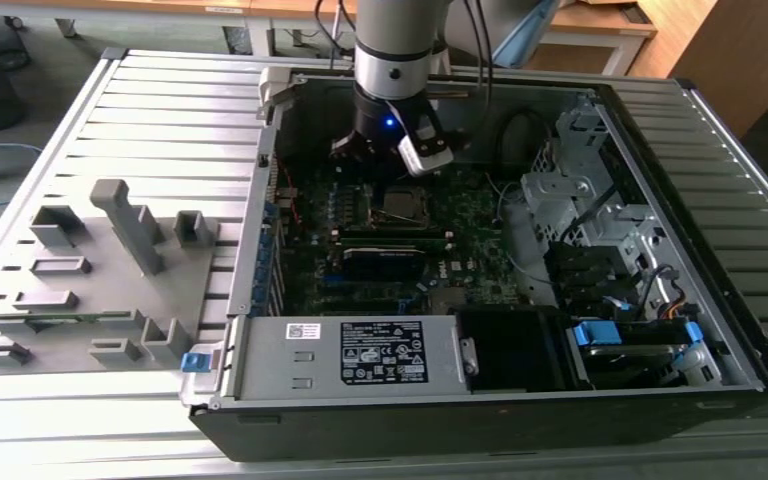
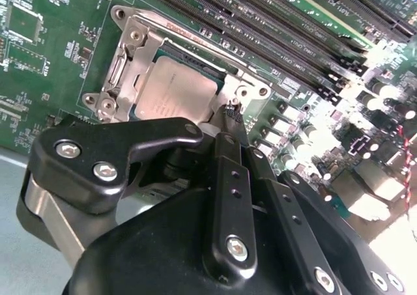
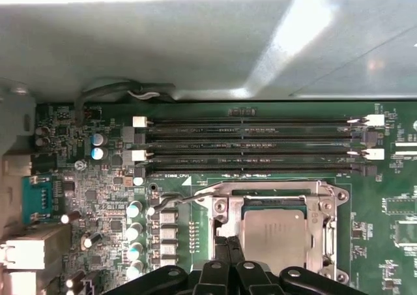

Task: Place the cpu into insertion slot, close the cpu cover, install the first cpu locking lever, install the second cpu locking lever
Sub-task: 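Close the cpu cover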

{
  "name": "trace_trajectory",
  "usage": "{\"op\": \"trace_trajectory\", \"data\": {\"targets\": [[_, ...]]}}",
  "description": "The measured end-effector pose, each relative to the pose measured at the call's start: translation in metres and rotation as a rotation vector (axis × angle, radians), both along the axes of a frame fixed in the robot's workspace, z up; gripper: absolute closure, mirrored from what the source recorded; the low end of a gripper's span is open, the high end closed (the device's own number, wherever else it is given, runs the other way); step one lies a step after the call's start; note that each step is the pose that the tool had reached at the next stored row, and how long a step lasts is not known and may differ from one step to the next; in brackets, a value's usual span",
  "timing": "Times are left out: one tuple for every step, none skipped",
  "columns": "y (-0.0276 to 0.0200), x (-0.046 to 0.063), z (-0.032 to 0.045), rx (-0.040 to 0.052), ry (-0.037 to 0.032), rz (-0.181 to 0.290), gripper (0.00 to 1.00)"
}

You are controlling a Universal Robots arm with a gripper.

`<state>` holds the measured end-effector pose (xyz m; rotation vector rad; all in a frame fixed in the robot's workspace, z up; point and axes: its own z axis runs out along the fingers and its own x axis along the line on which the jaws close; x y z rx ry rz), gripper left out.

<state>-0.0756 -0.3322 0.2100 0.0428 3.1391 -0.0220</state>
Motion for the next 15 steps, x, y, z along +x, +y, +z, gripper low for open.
{"op": "trace_trajectory", "data": {"targets": [[0.0000, 0.000, 0.0021, 0.0000, -0.0001, 0.000, 0.89], [0.0000, 0.000, 0.0043, 0.0000, -0.0001, 0.000, 0.89], [0.0000, 0.000, 0.0066, -0.0001, 0.0000, 0.000, 0.89], [0.0000, 0.000, 0.0090, 0.0000, -0.0001, 0.000, 0.89], [0.0000, 0.000, 0.0116, 0.0001, -0.0001, 0.000, 0.89], [0.0000, 0.000, 0.0140, 0.0000, 0.0000, 0.000, 0.89], [0.0000, 0.000, 0.0163, 0.0000, 0.0000, 0.000, 0.89], [0.0000, 0.000, 0.0186, 0.0000, 0.0000, 0.000, 0.89], [0.0000, 0.000, 0.0207, -0.0001, 0.0000, 0.000, 0.89], [0.0000, 0.000, 0.0223, -0.0001, -0.0001, 0.000, 0.89], [0.0000, 0.000, 0.0232, 0.0000, -0.0004, 0.000, 0.89], [0.0000, 0.000, 0.0232, 0.0001, -0.0006, 0.000, 0.89], [0.0000, 0.000, 0.0232, 0.0001, -0.0008, 0.000, 0.89], [0.0000, 0.000, 0.0232, 0.0001, -0.0013, 0.000, 0.89], [0.0000, 0.000, 0.0232, 0.0001, -0.0014, 0.000, 0.89]]}}
